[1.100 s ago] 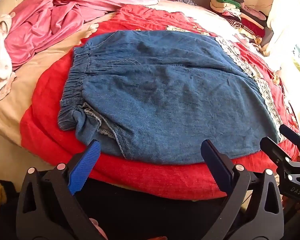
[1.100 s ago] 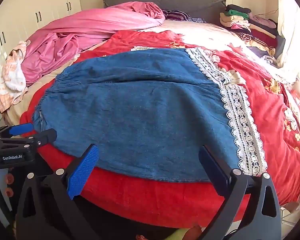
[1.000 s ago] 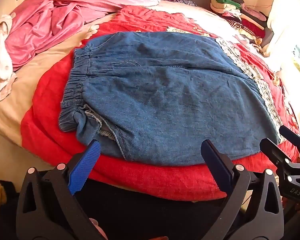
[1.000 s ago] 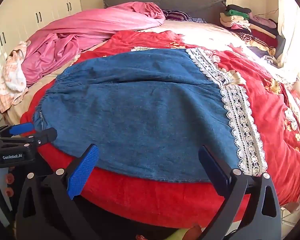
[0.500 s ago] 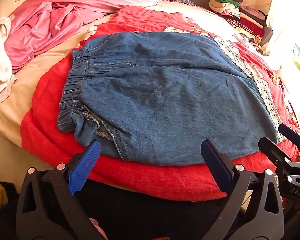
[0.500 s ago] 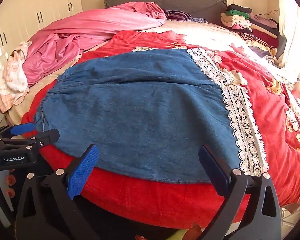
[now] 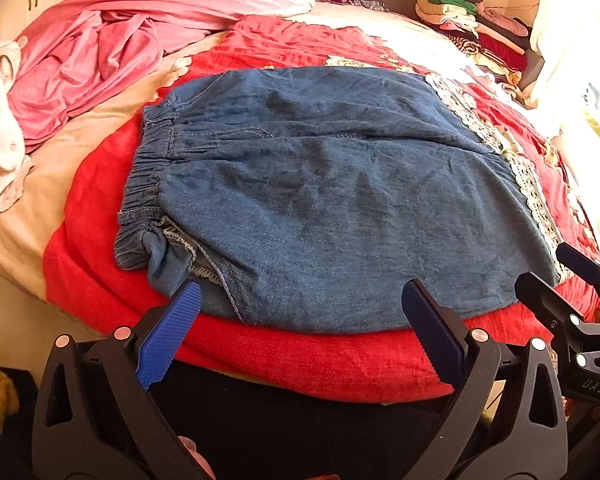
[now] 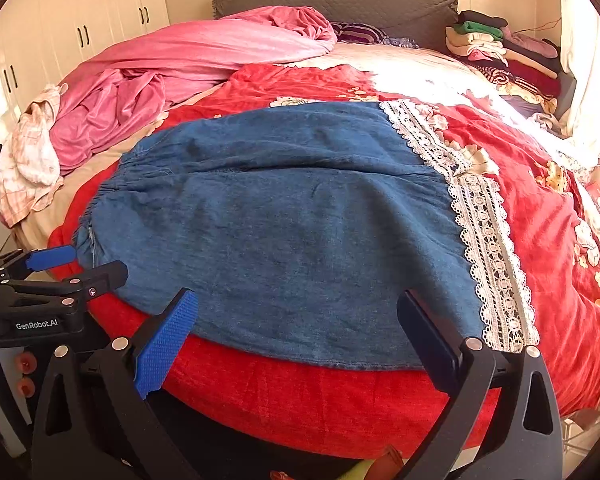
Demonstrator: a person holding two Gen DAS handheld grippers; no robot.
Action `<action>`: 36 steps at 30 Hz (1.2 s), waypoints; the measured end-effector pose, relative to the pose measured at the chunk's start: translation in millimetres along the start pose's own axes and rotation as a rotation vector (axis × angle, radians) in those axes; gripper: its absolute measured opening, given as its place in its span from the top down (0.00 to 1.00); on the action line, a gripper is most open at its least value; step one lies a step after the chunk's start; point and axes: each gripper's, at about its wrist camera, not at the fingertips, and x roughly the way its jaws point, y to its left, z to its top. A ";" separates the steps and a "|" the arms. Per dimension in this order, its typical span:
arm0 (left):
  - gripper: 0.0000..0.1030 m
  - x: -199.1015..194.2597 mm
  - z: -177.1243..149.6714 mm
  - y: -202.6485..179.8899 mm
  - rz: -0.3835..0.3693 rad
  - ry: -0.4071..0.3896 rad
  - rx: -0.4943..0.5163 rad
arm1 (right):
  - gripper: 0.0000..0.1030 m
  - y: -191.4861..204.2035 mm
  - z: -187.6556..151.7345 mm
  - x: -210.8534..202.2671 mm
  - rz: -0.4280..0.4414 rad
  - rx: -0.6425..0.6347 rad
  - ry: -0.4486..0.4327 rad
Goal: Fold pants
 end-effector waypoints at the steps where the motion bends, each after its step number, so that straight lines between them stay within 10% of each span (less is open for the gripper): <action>1: 0.08 -0.1 -0.1 -0.1 0.000 0.000 0.000 | 0.04 0.0 0.0 0.1 0.000 0.001 0.000; 36: 0.08 3.9 0.1 7.4 0.009 0.005 -0.010 | 0.04 1.1 1.2 4.7 -0.002 0.002 0.013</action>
